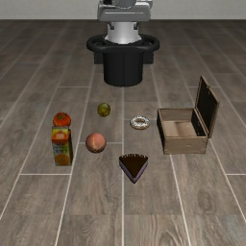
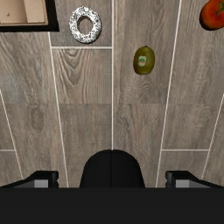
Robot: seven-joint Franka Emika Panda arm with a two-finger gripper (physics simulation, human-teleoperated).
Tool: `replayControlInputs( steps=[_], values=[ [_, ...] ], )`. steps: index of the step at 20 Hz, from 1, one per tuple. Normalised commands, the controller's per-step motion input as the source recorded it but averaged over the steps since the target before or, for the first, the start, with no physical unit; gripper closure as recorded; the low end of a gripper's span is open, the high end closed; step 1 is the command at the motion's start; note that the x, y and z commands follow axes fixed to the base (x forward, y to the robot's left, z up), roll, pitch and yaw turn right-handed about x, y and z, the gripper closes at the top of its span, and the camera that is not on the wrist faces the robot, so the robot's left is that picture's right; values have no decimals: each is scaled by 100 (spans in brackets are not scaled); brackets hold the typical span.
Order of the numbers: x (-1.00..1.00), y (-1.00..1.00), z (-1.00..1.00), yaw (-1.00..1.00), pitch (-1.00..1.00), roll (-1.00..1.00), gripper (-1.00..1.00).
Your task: Pick up the kiwi and place it in the box
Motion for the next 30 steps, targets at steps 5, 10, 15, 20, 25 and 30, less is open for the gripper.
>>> replayControlInputs(
  steps=[5,10,15,20,25,30],
  values=[
    [0,-100,0,0,0,0,-100],
    [80,-20,0,0,0,0,-100],
    [80,-20,0,0,0,0,-100],
    [0,0,-100,0,0,0,-100],
    [0,0,-100,0,0,0,-100],
    [0,0,-100,0,0,0,-100]
  ],
)
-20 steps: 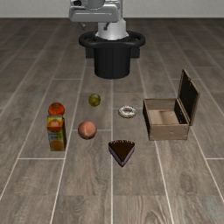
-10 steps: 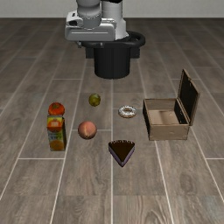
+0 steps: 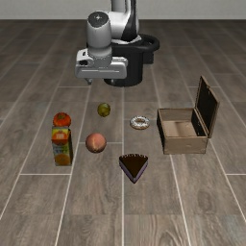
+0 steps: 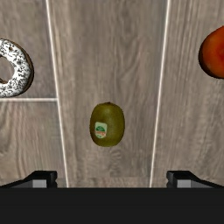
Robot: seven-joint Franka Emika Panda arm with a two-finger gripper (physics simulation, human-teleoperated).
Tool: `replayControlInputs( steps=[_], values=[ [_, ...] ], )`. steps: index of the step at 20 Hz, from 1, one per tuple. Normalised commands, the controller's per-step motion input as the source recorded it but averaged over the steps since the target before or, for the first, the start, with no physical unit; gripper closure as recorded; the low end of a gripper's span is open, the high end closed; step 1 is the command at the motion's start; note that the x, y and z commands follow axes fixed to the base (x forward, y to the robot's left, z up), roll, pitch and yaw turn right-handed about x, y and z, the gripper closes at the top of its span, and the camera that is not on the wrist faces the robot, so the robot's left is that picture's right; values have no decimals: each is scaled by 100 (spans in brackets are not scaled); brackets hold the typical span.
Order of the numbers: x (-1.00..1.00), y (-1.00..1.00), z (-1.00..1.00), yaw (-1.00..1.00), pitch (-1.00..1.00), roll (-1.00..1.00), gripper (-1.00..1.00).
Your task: Pick up the kiwi and place it in the box
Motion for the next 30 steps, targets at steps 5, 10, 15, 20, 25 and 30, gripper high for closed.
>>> replayControlInputs(
  steps=[5,10,15,20,25,30],
  values=[
    [0,0,-100,0,0,0,-100],
    [0,0,-100,0,0,0,-100],
    [0,0,0,0,0,0,100],
    [0,0,0,0,0,0,100],
    [0,0,60,0,0,0,100],
    [0,0,100,0,0,0,100]
  ],
)
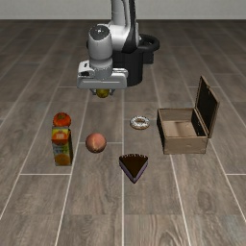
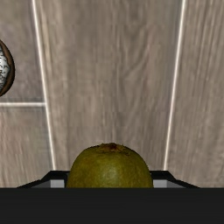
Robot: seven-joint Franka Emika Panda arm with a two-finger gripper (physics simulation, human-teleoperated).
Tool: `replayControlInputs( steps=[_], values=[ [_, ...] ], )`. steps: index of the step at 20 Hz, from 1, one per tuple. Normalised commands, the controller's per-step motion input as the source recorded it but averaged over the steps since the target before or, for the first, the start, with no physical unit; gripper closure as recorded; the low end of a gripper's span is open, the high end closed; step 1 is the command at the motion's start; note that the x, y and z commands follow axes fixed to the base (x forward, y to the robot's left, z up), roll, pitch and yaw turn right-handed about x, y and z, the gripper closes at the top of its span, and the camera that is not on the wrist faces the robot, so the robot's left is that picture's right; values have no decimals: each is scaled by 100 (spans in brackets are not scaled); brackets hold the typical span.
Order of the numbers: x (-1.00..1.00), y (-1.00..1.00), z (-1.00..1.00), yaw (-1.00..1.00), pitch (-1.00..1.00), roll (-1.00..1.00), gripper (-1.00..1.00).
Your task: Pick up the kiwi and place it in the box
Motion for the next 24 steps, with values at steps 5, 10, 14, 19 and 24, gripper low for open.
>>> replayControlInputs(
  steps=[5,10,14,19,24],
  values=[
    [0,0,100,0,0,0,100],
    [0,40,60,0,0,0,100],
    [0,100,0,0,0,0,100],
    [0,100,0,0,0,0,100],
    [0,100,0,0,0,0,100]
  ],
)
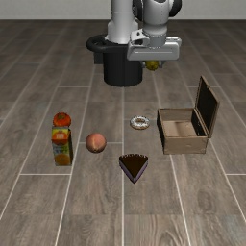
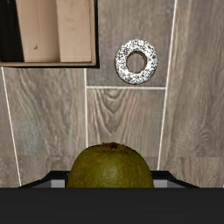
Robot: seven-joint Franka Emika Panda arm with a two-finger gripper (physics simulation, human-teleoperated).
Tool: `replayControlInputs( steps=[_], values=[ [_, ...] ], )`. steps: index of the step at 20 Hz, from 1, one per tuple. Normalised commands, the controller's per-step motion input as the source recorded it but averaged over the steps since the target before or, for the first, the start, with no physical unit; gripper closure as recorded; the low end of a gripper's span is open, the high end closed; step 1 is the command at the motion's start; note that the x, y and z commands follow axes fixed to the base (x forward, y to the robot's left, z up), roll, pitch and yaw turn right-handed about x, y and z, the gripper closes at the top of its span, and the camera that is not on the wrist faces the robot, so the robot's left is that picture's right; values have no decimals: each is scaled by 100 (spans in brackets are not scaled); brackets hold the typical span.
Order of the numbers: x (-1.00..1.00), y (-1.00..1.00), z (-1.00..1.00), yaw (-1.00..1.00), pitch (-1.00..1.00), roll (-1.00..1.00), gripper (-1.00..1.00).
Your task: Pick up the kiwi and place it in the box
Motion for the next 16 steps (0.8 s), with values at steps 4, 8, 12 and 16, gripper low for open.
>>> replayControlInputs(
  steps=[4,8,12,16],
  values=[
    [0,100,0,0,0,0,100],
    [25,75,0,0,0,0,100],
    [100,0,0,0,0,0,100],
    [100,0,0,0,0,0,100]
  ],
)
